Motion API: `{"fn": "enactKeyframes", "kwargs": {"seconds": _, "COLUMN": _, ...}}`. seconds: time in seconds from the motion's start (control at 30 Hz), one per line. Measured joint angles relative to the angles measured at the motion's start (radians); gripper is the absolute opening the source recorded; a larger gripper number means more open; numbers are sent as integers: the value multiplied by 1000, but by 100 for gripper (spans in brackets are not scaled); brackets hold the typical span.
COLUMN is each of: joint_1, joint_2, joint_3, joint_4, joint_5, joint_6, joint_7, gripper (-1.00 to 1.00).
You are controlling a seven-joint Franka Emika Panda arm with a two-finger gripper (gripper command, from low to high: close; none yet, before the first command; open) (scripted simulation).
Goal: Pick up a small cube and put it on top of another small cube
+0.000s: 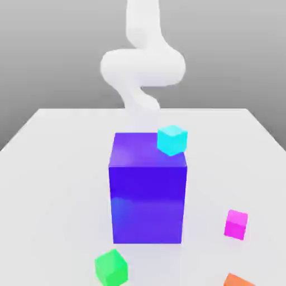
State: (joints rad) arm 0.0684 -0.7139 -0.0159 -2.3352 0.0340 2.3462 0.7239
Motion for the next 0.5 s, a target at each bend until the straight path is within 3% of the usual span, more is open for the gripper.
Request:
{"fn": "enactKeyframes", "kwargs": {"seconds": 0.27, "joint_1": 199, "joint_2": 282, "joint_3": -11, "joint_4": -113, "joint_5": 106, "joint_6": 147, "joint_7": -243, "gripper": 0}}
{"fn": "enactKeyframes", "kwargs": {"seconds": 0.5, "joint_1": 323, "joint_2": 520, "joint_3": 38, "joint_4": -210, "joint_5": 154, "joint_6": 274, "joint_7": -421, "gripper": 0}}
